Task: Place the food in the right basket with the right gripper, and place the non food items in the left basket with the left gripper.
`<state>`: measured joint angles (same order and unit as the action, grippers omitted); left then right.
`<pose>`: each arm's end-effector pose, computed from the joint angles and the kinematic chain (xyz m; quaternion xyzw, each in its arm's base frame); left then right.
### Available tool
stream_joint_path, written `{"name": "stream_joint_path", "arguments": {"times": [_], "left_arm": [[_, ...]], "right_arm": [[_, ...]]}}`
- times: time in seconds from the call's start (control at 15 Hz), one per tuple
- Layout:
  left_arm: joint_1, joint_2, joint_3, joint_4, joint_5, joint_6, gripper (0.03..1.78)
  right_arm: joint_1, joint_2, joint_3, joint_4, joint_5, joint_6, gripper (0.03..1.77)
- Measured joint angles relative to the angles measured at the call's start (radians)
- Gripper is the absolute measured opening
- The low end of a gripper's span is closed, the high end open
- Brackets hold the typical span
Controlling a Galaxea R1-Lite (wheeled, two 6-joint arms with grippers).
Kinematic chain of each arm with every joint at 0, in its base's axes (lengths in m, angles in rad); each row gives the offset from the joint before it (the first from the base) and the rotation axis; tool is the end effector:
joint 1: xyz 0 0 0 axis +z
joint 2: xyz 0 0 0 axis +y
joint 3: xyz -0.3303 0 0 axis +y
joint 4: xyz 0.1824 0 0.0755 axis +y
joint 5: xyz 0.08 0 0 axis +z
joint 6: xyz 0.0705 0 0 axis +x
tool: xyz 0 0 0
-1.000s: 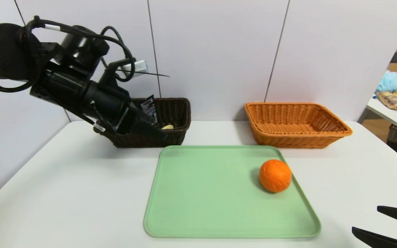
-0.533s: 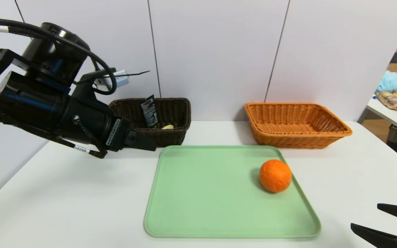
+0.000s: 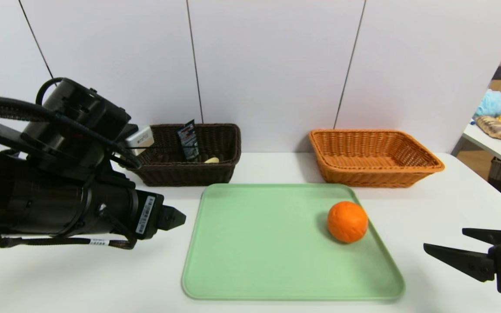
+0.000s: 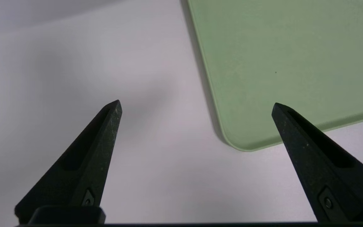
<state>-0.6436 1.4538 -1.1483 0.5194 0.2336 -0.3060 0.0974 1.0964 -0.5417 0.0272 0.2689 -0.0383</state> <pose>0.2169 -0.1423 0.2361 0.0315 0.3871 -0.1290 0.9124 0.1649 0.0349 0.1806 0.0065 0.2824 0.1799 0.9422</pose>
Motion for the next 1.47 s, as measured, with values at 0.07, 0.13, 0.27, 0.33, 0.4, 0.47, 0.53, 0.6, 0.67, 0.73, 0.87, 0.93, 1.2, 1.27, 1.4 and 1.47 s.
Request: {"name": "stream_joint_path", "arguments": {"times": [0.07, 0.13, 0.27, 0.33, 0.4, 0.47, 0.53, 0.6, 0.67, 0.73, 0.87, 0.93, 1.2, 1.27, 1.4, 1.47], "left_arm": [[-0.01, -0.007, 0.025, -0.003, 0.012, -0.002, 1.69], [-0.016, -0.011, 0.047, -0.006, 0.025, -0.005, 1.69], [-0.021, -0.015, 0.068, -0.016, 0.031, -0.007, 1.69], [-0.022, -0.016, 0.073, -0.026, 0.032, -0.008, 1.69], [-0.022, -0.016, 0.077, -0.028, 0.033, -0.008, 1.69], [-0.022, -0.016, 0.078, -0.029, 0.034, -0.008, 1.69], [-0.022, -0.013, 0.079, -0.033, 0.034, -0.008, 1.69], [-0.022, -0.011, 0.079, -0.034, 0.035, -0.008, 1.69], [-0.022, -0.008, 0.079, -0.036, 0.035, -0.007, 1.69], [-0.022, -0.006, 0.079, -0.036, 0.035, -0.007, 1.69], [-0.022, -0.001, 0.078, -0.036, 0.034, -0.007, 1.69], [-0.022, 0.001, 0.078, -0.036, 0.033, -0.006, 1.69], [-0.022, 0.009, 0.077, -0.036, 0.033, -0.005, 1.69], [-0.023, 0.011, 0.077, -0.036, 0.033, -0.005, 1.69], [-0.023, 0.017, 0.076, -0.036, 0.032, -0.005, 1.69], [-0.023, 0.021, 0.075, -0.039, 0.032, -0.005, 1.69]], "right_arm": [[0.009, 0.035, -0.021, -0.017, 0.0, -0.001, 1.7], [0.023, 0.071, -0.049, -0.027, 0.001, -0.001, 1.7], [0.067, 0.147, -0.118, -0.032, 0.001, 0.001, 1.7], [0.091, 0.181, -0.154, -0.029, 0.001, 0.002, 1.7], [0.114, 0.213, -0.184, -0.026, 0.0, 0.003, 1.7], [0.133, 0.246, -0.211, -0.025, 0.0, 0.003, 1.7], [0.149, 0.278, -0.24, -0.022, -0.004, 0.003, 1.7], [0.162, 0.306, -0.263, -0.02, -0.014, 0.002, 1.7], [0.177, 0.338, -0.287, -0.018, -0.039, 0.001, 1.7], [0.192, 0.37, -0.313, -0.01, -0.072, 0.0, 1.7], [0.218, 0.418, -0.373, 0.05, -0.126, 0.0, 1.7], [0.227, 0.437, -0.403, 0.089, -0.135, 0.001, 1.7], [0.262, 0.499, -0.494, 0.218, -0.18, 0.005, 1.7], [0.278, 0.515, -0.504, 0.226, -0.214, 0.007, 1.7], [0.3, 0.548, -0.521, 0.229, -0.251, 0.013, 1.7], [0.309, 0.564, -0.527, 0.229, -0.259, 0.024, 1.7]]}}
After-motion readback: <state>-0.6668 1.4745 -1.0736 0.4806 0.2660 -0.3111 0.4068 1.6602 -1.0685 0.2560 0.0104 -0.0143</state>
